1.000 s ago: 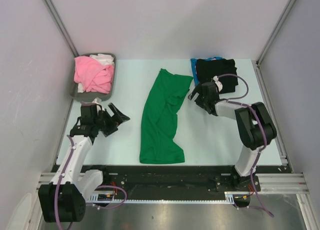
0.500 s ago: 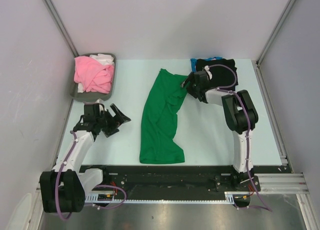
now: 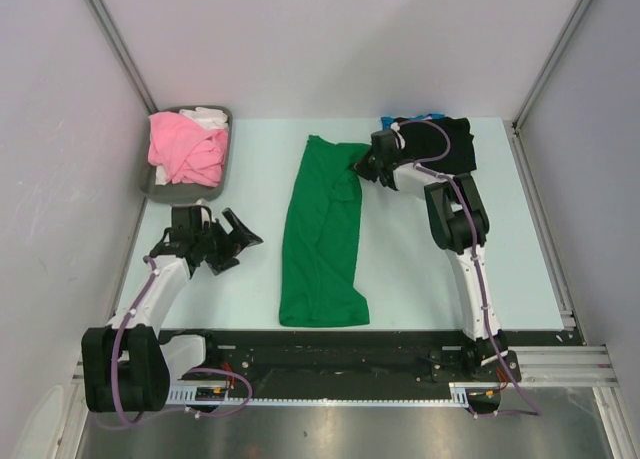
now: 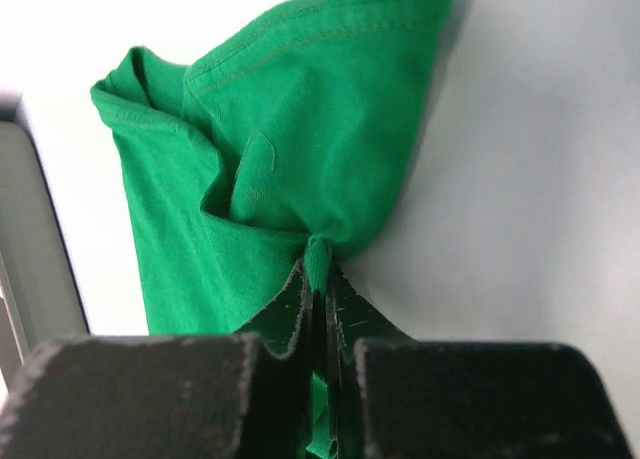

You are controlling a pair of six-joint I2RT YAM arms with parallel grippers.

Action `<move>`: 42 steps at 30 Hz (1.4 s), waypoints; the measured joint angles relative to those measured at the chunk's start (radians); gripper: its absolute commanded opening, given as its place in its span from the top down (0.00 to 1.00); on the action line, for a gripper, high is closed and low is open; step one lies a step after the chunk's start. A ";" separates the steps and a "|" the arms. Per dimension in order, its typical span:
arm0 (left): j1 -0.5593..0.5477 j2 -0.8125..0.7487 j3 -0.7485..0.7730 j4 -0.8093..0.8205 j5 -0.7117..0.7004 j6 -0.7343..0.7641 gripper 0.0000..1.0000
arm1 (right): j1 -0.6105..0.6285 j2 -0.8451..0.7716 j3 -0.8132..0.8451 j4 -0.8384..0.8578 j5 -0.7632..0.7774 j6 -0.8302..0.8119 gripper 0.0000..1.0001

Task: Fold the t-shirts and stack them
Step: Fold the tshirt

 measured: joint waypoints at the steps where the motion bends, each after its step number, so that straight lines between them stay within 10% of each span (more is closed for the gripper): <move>1: 0.000 0.004 0.000 0.002 0.000 0.000 0.04 | 0.005 0.032 0.059 -0.023 0.000 0.000 1.00; 13: 0.000 0.082 0.000 0.048 0.000 -0.002 0.03 | 0.032 0.406 0.758 -0.304 -0.011 -0.015 0.97; 16: 0.000 0.097 0.000 0.065 0.000 -0.004 0.00 | 0.024 0.426 0.785 -0.301 -0.037 -0.001 0.38; 18: -0.001 0.101 0.000 0.074 0.002 -0.005 0.00 | 0.015 0.428 0.785 -0.265 -0.068 0.016 0.20; 19: -0.001 0.100 0.000 0.078 0.002 -0.005 0.00 | 0.008 0.407 0.752 -0.206 -0.089 0.010 0.01; 33: -0.323 -0.160 -0.157 0.136 0.032 -0.093 0.00 | -0.143 -0.478 -0.312 -0.013 -0.063 -0.164 0.00; 42: -0.476 -0.347 -0.348 0.137 -0.024 -0.249 0.03 | -0.030 -0.868 -0.760 -0.010 -0.208 -0.231 0.00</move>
